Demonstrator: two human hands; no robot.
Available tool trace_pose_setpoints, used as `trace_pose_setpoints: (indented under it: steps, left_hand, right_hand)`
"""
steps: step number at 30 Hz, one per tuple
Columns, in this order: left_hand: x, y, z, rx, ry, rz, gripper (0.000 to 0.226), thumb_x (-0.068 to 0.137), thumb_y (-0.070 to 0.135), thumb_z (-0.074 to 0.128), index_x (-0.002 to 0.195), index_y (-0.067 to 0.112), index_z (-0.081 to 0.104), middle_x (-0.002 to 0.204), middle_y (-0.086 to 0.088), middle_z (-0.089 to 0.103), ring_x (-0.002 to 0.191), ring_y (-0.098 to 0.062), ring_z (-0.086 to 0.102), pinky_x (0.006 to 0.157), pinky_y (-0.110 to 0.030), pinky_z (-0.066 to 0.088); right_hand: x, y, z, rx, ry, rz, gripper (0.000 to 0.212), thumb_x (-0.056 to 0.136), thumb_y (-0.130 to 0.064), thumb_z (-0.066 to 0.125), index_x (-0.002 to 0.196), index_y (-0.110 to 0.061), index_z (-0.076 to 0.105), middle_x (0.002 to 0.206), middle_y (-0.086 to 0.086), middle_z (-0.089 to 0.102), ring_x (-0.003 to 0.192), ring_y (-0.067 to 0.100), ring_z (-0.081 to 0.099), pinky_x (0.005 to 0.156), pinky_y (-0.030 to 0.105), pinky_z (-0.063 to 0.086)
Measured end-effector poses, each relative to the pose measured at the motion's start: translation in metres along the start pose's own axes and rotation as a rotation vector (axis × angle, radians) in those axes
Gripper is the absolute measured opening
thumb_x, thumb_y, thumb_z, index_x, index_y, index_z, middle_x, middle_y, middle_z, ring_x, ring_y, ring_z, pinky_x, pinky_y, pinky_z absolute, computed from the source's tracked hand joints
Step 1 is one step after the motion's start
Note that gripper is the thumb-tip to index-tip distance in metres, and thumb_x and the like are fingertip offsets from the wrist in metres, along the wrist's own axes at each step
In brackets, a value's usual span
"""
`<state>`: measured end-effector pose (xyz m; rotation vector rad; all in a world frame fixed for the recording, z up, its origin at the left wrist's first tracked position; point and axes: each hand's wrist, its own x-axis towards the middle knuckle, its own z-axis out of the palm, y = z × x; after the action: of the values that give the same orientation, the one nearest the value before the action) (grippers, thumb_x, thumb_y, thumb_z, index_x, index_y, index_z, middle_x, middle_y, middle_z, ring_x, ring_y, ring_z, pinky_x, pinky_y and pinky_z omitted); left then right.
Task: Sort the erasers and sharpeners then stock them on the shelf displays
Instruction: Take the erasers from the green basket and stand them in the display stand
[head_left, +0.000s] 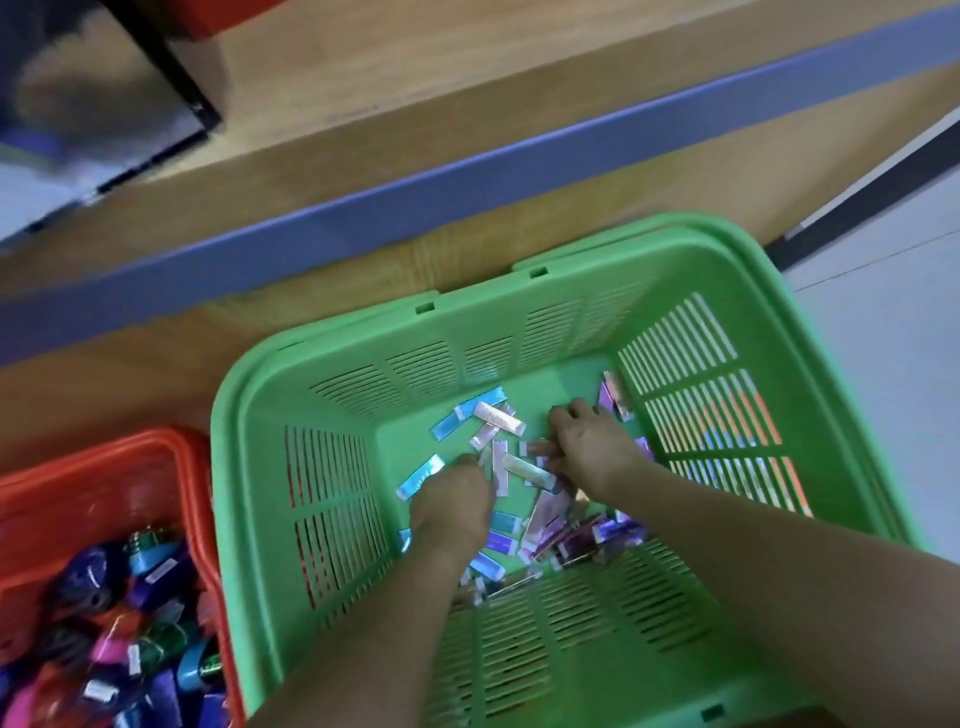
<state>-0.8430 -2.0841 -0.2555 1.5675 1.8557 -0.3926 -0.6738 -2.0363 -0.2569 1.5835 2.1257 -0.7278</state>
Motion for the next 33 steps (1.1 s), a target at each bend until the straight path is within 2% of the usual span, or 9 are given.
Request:
trace_pose_setpoints:
  steps: [3, 6, 12, 17, 22, 25, 28, 30, 33]
  left_hand:
    - [0.0, -0.002, -0.007, -0.166, 0.107, -0.077, 0.025, 0.1, 0.023, 0.037, 0.108, 0.006, 0.054, 0.105, -0.016, 0.067, 0.097, -0.034, 0.063, 0.073, -0.035, 0.046]
    - [0.0, 0.008, -0.007, -0.097, 0.19, -0.003, 0.031, 0.101, 0.032, 0.037, 0.109, 0.009, 0.056, 0.107, -0.014, 0.065, 0.096, -0.032, 0.063, 0.071, -0.034, 0.045]
    - [0.001, 0.034, 0.003, 0.023, 0.087, -0.009, 0.039, 0.09, 0.039, 0.058, 0.117, 0.011, 0.05, 0.115, -0.008, 0.059, 0.102, -0.029, 0.062, 0.076, -0.032, 0.047]
    - [0.003, 0.042, -0.002, -0.109, 0.062, -0.086, 0.025, 0.08, 0.031, 0.066, 0.095, 0.014, 0.059, 0.096, -0.008, 0.069, 0.092, -0.031, 0.065, 0.068, -0.029, 0.046]
    - [0.001, 0.033, -0.014, -0.025, -0.004, -0.01, 0.022, 0.092, 0.032, 0.054, 0.097, 0.011, 0.061, 0.101, -0.012, 0.068, 0.096, -0.032, 0.062, 0.07, -0.03, 0.042]
    - [-0.004, 0.021, -0.031, -0.312, -0.066, -0.125, 0.031, 0.098, 0.034, 0.044, 0.096, 0.008, 0.059, 0.1, -0.014, 0.066, 0.089, -0.03, 0.062, 0.07, -0.033, 0.043]
    - [-0.026, 0.028, -0.061, -0.938, -0.108, -0.173, 0.02, 0.101, 0.023, 0.041, 0.089, 0.015, 0.056, 0.095, -0.008, 0.064, 0.079, -0.025, 0.067, 0.074, -0.036, 0.053]
    - [-0.048, 0.035, -0.082, -1.172, -0.071, -0.157, 0.015, 0.101, 0.021, 0.044, 0.094, 0.015, 0.056, 0.091, -0.006, 0.064, 0.07, -0.018, 0.063, 0.072, -0.034, 0.056]
    - [-0.08, 0.038, -0.105, -1.233, 0.02, -0.048, 0.015, 0.101, 0.021, 0.046, 0.094, 0.012, 0.056, 0.084, -0.006, 0.063, 0.065, -0.015, 0.057, 0.063, -0.029, 0.055]
  right_hand:
    - [-0.012, 0.002, 0.007, 0.032, -0.092, 0.013, 0.038, 0.092, -0.026, 0.06, 0.123, -0.008, 0.048, 0.123, 0.013, 0.053, 0.113, 0.031, 0.051, 0.091, 0.035, 0.042]
    - [-0.021, 0.001, 0.016, -0.031, -0.149, -0.025, 0.044, 0.087, -0.024, 0.065, 0.124, -0.011, 0.047, 0.122, 0.012, 0.051, 0.115, 0.03, 0.05, 0.091, 0.041, 0.046]
    - [-0.019, 0.0, 0.018, -0.148, -0.163, -0.057, 0.031, 0.087, -0.012, 0.062, 0.116, -0.017, 0.051, 0.108, 0.008, 0.063, 0.1, 0.028, 0.061, 0.079, 0.036, 0.049]
    - [-0.023, 0.009, 0.019, -0.031, -0.28, -0.1, 0.029, 0.092, -0.019, 0.056, 0.121, -0.019, 0.058, 0.113, 0.007, 0.067, 0.106, 0.025, 0.062, 0.1, 0.041, 0.045]
    - [-0.027, 0.012, 0.0, 0.227, -0.277, -0.063, 0.031, 0.098, -0.032, 0.05, 0.121, -0.011, 0.053, 0.114, 0.013, 0.065, 0.099, 0.028, 0.061, 0.079, 0.03, 0.045]
    - [-0.032, 0.005, -0.026, 0.674, -0.319, 0.099, 0.025, 0.101, -0.019, 0.046, 0.119, -0.004, 0.052, 0.086, 0.011, 0.059, 0.066, 0.019, 0.053, 0.056, 0.023, 0.043]
    - [-0.041, -0.008, -0.063, 1.092, -0.448, 0.202, 0.023, 0.101, -0.017, 0.049, 0.123, -0.012, 0.053, 0.097, 0.011, 0.057, 0.074, 0.015, 0.058, 0.067, 0.033, 0.059]
    - [-0.051, -0.023, -0.089, 1.18, -0.476, 0.166, 0.018, 0.101, -0.01, 0.047, 0.116, -0.016, 0.055, 0.092, 0.011, 0.057, 0.076, 0.023, 0.064, 0.076, 0.041, 0.06]
    - [-0.073, -0.051, -0.127, 1.173, -0.418, 0.057, 0.027, 0.094, 0.008, 0.039, 0.099, -0.014, 0.055, 0.077, 0.01, 0.06, 0.057, 0.017, 0.059, 0.048, 0.026, 0.049]
